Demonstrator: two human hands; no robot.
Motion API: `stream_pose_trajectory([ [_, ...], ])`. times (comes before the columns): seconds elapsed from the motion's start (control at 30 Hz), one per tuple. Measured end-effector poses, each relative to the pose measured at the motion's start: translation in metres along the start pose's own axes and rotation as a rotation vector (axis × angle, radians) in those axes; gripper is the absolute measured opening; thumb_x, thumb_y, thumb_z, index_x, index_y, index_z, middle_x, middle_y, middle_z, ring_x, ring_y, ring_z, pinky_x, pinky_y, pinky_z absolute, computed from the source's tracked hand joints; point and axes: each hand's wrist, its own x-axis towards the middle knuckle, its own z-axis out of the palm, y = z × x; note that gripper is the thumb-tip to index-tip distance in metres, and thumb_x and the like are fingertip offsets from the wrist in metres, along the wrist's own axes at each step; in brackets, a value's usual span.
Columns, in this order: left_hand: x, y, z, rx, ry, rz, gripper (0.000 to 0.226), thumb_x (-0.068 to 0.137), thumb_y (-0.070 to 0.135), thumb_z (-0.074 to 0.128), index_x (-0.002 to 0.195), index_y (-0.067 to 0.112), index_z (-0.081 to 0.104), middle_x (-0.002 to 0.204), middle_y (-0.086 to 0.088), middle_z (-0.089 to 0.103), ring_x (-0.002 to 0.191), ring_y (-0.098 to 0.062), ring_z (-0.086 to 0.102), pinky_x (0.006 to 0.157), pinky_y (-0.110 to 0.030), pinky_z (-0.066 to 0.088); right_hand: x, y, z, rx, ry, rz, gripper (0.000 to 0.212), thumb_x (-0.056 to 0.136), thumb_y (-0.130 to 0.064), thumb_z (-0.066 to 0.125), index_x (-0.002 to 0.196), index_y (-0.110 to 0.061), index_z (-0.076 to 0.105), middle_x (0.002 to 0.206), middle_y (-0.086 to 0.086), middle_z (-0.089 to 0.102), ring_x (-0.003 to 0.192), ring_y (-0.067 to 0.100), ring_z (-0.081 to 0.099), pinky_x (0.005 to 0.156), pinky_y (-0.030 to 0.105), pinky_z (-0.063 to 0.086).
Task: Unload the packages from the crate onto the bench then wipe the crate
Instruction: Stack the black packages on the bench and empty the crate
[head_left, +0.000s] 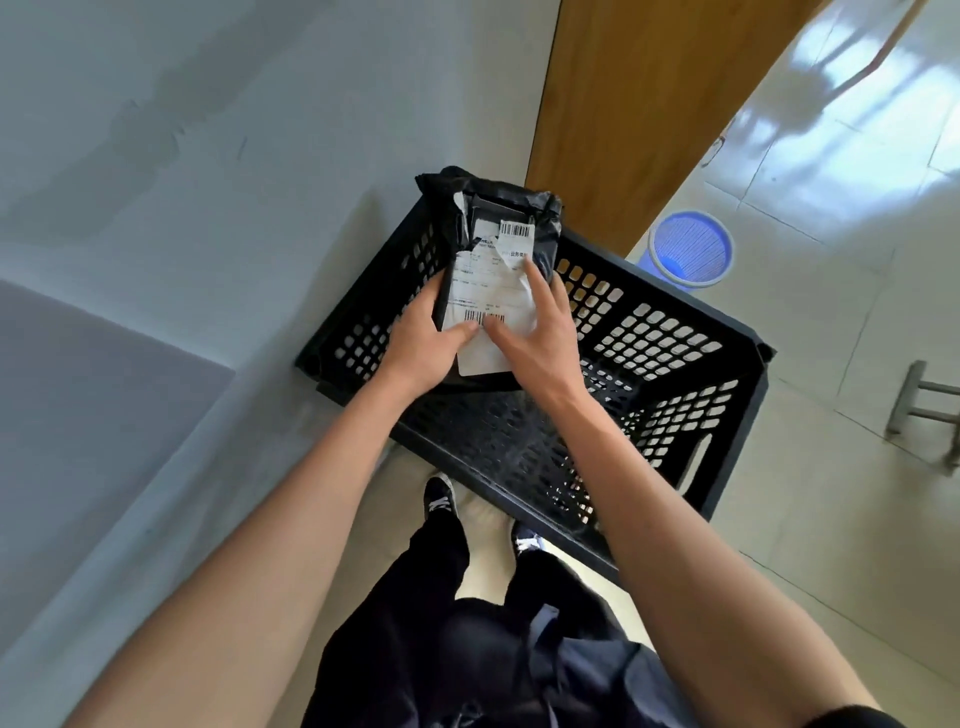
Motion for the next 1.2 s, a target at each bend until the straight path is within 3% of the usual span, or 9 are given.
stream_pose_trajectory([
  [0.1,-0.017,0.015,0.007,0.053,0.1,0.023,0.057,0.089,0.021,0.076,0.141,0.03,0.055,0.114,0.024,0.063,0.103,0.021,0.055,0.082,0.001,0.041,-0.005,-0.001,-0.015,-0.024,-0.036,-0.072,0.082,0.089,-0.036,0.075,0.157,-0.038,0.029,0.169,-0.002,0.016,0.152,0.007,0.009,0.111,0.023,0.015],
  [0.23,-0.049,0.036,0.021,0.06,0.209,0.03,0.05,0.089,0.024,0.075,0.137,0.029,0.059,0.129,0.009,0.065,0.122,-0.006,0.058,0.102,-0.023,0.045,-0.018,-0.003,-0.04,-0.066,-0.119,-0.161,0.083,0.09,-0.038,0.073,0.157,-0.04,0.026,0.17,0.0,0.011,0.155,0.017,0.01,0.111,0.028,0.017],
  [0.37,-0.09,0.054,0.028,-0.013,0.292,0.004,0.041,0.09,0.026,0.068,0.13,0.034,0.064,0.109,0.034,0.067,0.108,0.017,0.057,0.089,-0.003,0.041,-0.036,-0.006,-0.052,-0.106,-0.218,-0.23,0.087,0.088,-0.046,0.073,0.157,-0.044,0.021,0.17,0.002,0.004,0.155,0.026,0.009,0.118,0.045,0.024],
  [0.5,-0.135,0.062,0.023,-0.173,0.375,-0.055,0.032,0.093,0.033,0.058,0.124,0.038,0.068,0.119,0.022,0.071,0.117,0.001,0.062,0.107,-0.03,0.047,-0.061,-0.021,-0.04,-0.2,-0.294,-0.312,0.098,0.081,-0.059,0.073,0.157,-0.044,0.013,0.169,0.005,0.002,0.15,0.035,0.018,0.113,0.055,0.036],
  [0.8,-0.269,0.016,-0.015,-0.308,0.729,-0.133,0.047,0.097,0.059,0.047,0.125,0.029,0.069,0.117,0.013,0.074,0.113,-0.007,0.068,0.102,-0.039,0.051,-0.169,-0.061,0.037,-0.392,-0.486,-0.584,0.125,0.064,-0.077,0.072,0.159,-0.036,0.001,0.168,0.002,-0.014,0.148,0.04,0.021,0.11,0.063,0.036],
  [0.9,-0.327,-0.006,-0.024,-0.341,0.846,-0.167,0.05,0.097,0.063,0.044,0.125,0.03,0.069,0.118,0.015,0.074,0.114,-0.004,0.067,0.1,-0.034,0.05,-0.219,-0.067,0.065,-0.464,-0.577,-0.686,0.124,0.068,-0.074,0.072,0.159,-0.033,-0.002,0.168,0.004,-0.017,0.148,0.042,0.02,0.11,0.063,0.035],
  [1.0,-0.395,-0.032,-0.03,-0.348,0.972,-0.227,0.047,0.097,0.062,0.044,0.123,0.031,0.07,0.118,0.014,0.073,0.116,-0.006,0.065,0.106,-0.041,0.048,-0.28,-0.071,0.091,-0.501,-0.66,-0.793,0.118,0.07,-0.069,0.069,0.159,-0.031,0.001,0.168,0.006,-0.013,0.144,0.043,0.024,0.106,0.063,0.037],
  [1.07,-0.444,-0.047,-0.032,-0.342,1.061,-0.277,0.049,0.095,0.065,0.045,0.119,0.032,0.071,0.115,0.015,0.074,0.113,-0.005,0.066,0.103,-0.039,0.05,-0.325,-0.071,0.106,-0.518,-0.708,-0.858,0.117,0.07,-0.068,0.068,0.159,-0.031,0.002,0.169,0.006,-0.01,0.142,0.041,0.028,0.104,0.061,0.038],
  [1.2,-0.553,-0.071,-0.025,-0.318,1.254,-0.361,0.033,0.09,0.067,0.046,0.098,0.044,0.07,0.099,0.028,0.072,0.096,0.007,0.066,0.079,-0.02,0.052,-0.42,-0.064,0.128,-0.51,-0.816,-1.0,0.113,0.069,-0.069,0.064,0.158,-0.03,0.007,0.168,0.006,-0.004,0.138,0.038,0.032,0.101,0.058,0.04],
])
